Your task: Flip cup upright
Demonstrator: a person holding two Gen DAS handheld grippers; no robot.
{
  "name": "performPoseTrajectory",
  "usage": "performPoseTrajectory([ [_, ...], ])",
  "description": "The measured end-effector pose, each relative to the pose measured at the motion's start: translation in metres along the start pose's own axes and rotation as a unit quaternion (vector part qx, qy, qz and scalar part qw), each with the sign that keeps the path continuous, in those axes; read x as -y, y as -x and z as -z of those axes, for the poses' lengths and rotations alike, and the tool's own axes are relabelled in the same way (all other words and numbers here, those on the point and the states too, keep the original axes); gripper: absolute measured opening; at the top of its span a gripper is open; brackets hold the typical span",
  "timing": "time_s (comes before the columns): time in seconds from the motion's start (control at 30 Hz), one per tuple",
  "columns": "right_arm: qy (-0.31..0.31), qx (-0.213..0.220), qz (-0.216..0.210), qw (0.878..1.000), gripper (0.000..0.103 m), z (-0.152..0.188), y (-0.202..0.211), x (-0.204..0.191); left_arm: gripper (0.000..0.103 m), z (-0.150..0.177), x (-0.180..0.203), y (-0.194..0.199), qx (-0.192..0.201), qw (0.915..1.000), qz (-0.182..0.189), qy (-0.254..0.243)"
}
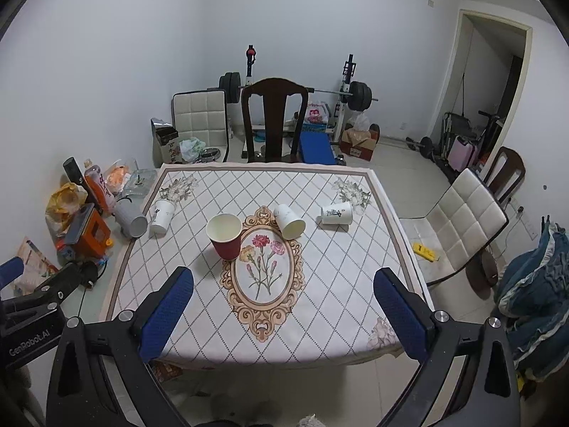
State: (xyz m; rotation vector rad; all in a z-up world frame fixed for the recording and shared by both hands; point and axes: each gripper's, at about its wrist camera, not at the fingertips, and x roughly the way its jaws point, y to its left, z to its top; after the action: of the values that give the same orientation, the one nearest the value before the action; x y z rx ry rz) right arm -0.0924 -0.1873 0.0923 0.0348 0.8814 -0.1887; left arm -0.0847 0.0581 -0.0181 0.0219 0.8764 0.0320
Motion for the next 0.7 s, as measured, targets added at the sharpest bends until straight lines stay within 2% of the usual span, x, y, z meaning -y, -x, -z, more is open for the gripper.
performPoseTrajectory([
  [0.3, -0.006, -0.015, -0.008, 1.0, 0.103, -0.006, -0.01, -0.011, 0.103, -0.006, -0.014, -0.005, -0.004, 0.9998, -0.019, -0.004],
  [0.7, 0.004, -0.038, -0.021, 0.999, 0.103, -0.009, -0.025, -0.026, 0.103, -0.008, -0.015, -0.012, -0.017, 0.9998, -0.011, -0.004],
])
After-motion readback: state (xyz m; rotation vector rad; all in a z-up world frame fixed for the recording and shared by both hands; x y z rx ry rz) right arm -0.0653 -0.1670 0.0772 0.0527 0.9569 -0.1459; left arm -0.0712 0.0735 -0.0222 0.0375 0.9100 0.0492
